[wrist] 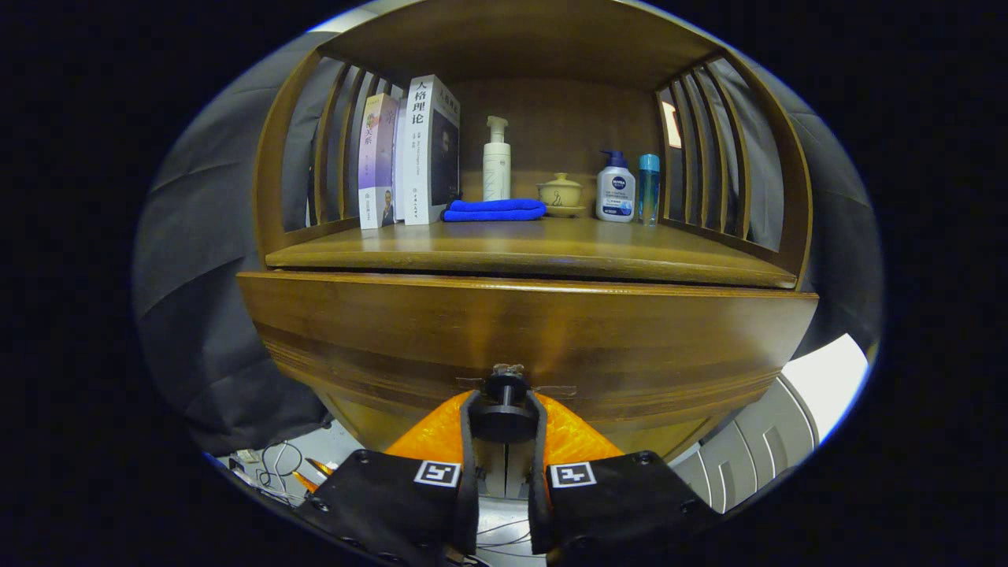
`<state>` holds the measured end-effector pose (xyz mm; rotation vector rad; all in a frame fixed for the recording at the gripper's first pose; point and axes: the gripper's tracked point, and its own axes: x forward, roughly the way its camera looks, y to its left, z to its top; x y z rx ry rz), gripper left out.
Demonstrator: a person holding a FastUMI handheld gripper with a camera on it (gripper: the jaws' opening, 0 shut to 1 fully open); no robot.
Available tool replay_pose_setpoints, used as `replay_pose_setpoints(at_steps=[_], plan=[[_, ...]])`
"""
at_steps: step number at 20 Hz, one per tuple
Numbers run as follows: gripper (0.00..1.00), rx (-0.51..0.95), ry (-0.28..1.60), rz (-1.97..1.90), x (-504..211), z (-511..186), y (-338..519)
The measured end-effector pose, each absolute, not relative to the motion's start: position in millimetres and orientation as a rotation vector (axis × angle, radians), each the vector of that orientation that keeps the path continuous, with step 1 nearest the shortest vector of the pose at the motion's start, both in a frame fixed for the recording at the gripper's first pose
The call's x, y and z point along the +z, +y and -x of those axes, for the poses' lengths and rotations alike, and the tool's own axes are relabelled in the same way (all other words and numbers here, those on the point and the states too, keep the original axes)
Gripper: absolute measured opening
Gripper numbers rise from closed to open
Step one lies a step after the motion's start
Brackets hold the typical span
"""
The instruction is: Pull open the drawer, take out the items inside it, and place them on the countertop above the cabinet.
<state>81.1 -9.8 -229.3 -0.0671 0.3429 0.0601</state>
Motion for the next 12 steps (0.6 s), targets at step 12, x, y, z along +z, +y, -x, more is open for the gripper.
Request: replay_pose_setpoints(at_steps=[12], plan=[[0.27,0.095,0.369,0.096,-232,-39,-9]])
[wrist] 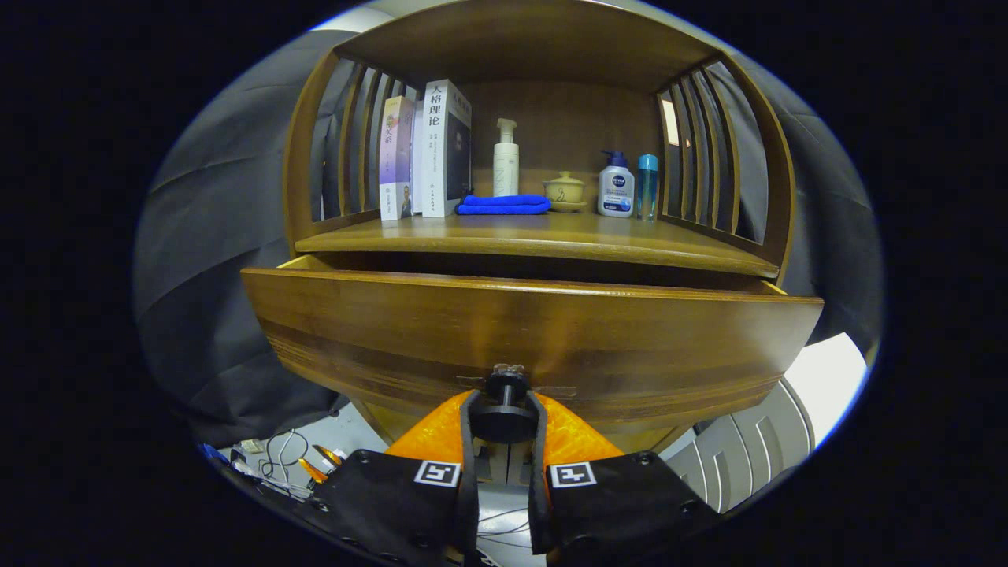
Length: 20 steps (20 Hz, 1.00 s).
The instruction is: Pull open the drawer, take out the items inside it, and place them on the countertop above the cabinet.
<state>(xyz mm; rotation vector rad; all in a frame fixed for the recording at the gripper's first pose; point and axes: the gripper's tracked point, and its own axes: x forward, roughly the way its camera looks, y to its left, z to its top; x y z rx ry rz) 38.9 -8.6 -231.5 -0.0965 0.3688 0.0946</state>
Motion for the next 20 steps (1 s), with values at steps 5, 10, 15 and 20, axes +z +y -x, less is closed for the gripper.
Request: replay_pose_setpoints(at_steps=[5,10,15,20], plan=[[0.27,0.100,0.387,0.097,-231,-12,-8],[0.27,0.118,0.372,0.119,-232,13,-7],[0.27,0.148,0.386,0.140,-236,33,-6],[0.27,0.181,0.395,0.172,-241,47,-7]])
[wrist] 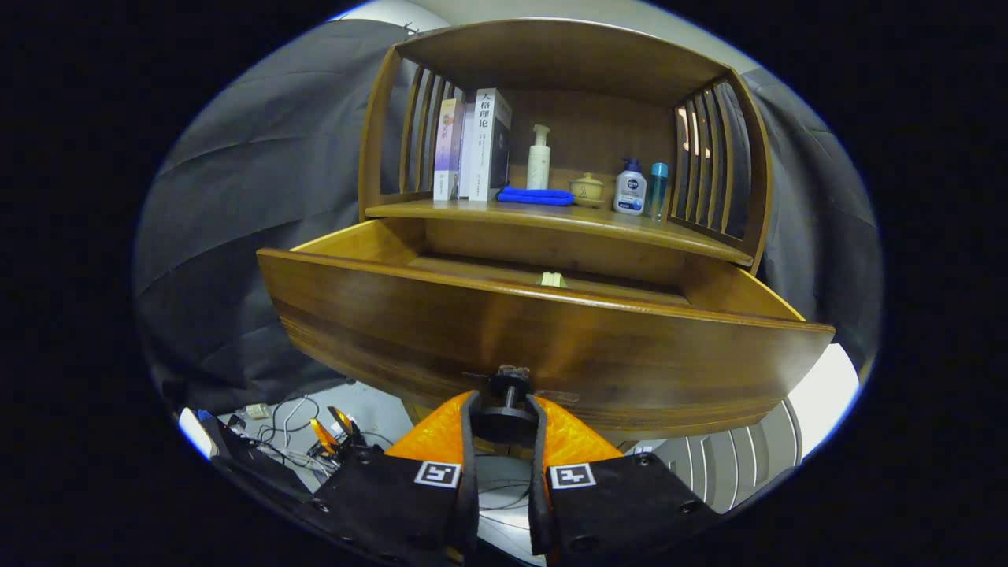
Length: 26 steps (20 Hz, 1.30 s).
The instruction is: Pull open the drawer, take out the items inside it, and place them on the countertop above the cabinet.
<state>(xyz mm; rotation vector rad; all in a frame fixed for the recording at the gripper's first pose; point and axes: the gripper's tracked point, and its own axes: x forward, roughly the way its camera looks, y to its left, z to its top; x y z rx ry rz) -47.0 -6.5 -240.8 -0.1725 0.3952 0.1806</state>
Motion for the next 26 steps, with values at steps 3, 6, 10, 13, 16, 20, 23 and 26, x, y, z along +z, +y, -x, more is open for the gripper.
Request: replay_pose_setpoints(at_steps=[3,6,10,13,16,20,23,26], plan=[[0.27,0.196,0.397,0.177,-244,66,-5],[0.27,0.184,0.405,0.183,-246,74,-5],[0.42,0.204,0.445,0.134,-243,78,-3],[0.64,0.224,0.420,0.211,-232,92,-14],[0.90,0.235,0.407,0.221,-211,110,-29],[0.99,0.228,0.405,0.152,-169,113,-48],[0.99,0.245,0.389,0.120,-138,103,-47],[0.99,0.268,0.406,0.116,-122,82,-41]])
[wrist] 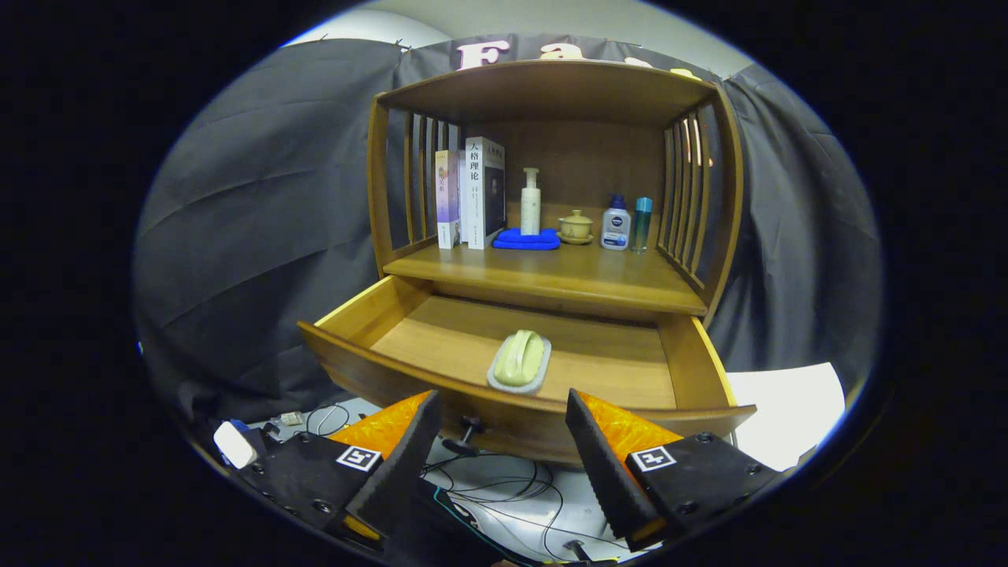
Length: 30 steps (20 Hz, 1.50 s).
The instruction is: Pull open the drawer, take out the items inside it, and place them on the countertop above the cabinet.
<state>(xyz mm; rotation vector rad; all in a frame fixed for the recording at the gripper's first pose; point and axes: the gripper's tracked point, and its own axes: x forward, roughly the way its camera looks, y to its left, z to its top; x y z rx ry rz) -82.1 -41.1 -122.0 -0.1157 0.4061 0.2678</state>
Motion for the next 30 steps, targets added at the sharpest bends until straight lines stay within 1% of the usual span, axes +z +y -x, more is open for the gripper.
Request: replay_pose_setpoints(at_steps=[4,7,13,16,18,20,24,27,30], plan=[[0.99,0.320,0.506,0.056,-117,51,-26],[0.99,0.313,0.570,0.069,-125,16,-24],[0.95,0.318,0.704,0.068,-141,-28,-14],[0.96,0.330,0.785,0.056,-152,-42,-6],[0.95,0.358,0.892,-0.026,-157,-44,3],[0.96,0.368,0.931,-0.083,-155,-51,7],[0.95,0.307,0.969,-0.002,-169,-73,-9],[0.95,0.334,1.071,-0.036,-186,-73,1],[0.95,0.293,1.067,0.040,-197,-87,-7]])
